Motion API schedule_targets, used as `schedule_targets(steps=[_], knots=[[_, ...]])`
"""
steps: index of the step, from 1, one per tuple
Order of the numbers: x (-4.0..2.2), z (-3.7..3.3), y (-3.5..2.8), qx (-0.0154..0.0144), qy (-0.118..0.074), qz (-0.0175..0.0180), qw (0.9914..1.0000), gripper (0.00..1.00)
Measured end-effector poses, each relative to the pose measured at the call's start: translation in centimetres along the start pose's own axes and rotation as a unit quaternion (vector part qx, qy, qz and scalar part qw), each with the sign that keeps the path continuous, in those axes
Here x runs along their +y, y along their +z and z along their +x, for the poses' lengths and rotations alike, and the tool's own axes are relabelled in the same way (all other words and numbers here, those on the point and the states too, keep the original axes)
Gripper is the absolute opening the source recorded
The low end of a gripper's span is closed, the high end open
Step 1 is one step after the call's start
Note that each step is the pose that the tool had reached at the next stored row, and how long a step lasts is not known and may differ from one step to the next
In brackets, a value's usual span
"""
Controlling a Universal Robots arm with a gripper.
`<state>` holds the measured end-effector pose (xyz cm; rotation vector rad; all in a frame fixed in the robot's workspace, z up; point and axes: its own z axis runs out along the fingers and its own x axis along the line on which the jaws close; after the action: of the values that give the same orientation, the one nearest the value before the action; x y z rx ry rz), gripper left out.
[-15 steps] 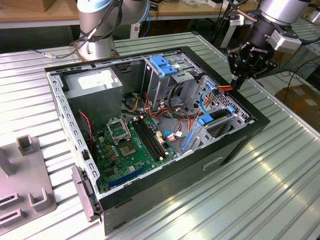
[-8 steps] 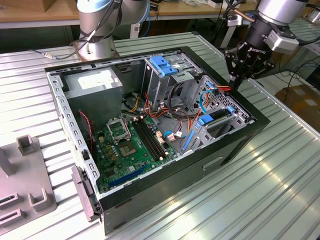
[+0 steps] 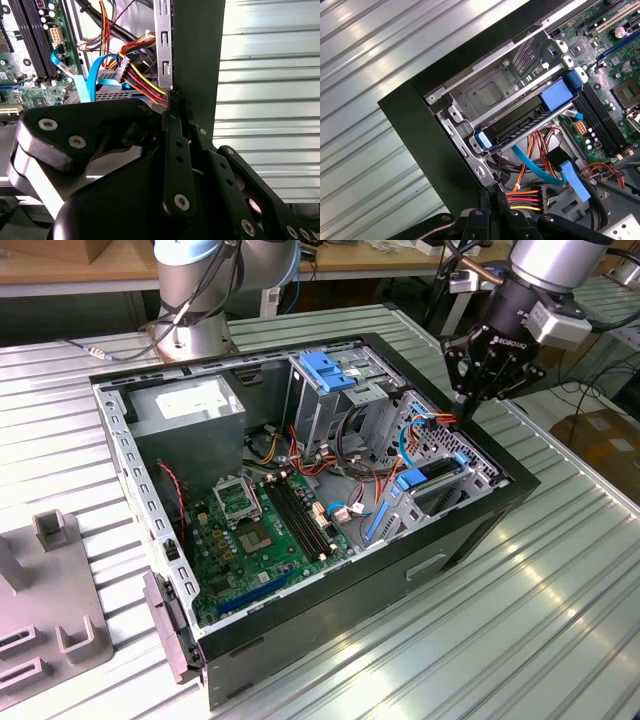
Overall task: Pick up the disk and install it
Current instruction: 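Insert the first disk wire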
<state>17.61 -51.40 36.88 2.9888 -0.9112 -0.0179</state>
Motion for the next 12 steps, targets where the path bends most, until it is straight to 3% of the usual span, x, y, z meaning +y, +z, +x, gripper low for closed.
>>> schedule_targets(steps=[4,6,8,12], knots=[[0.07,-0.11,0.01,-0.0003,0.015,0.0001,0.99989,0.17],[0.07,-0.11,0.02,-0.0006,0.036,0.0002,0.99934,0.17],[0.07,-0.11,0.03,-0.0008,0.046,0.0002,0.99896,0.17],[0.07,-0.11,0.03,-0.0009,0.047,0.0003,0.99889,0.17]])
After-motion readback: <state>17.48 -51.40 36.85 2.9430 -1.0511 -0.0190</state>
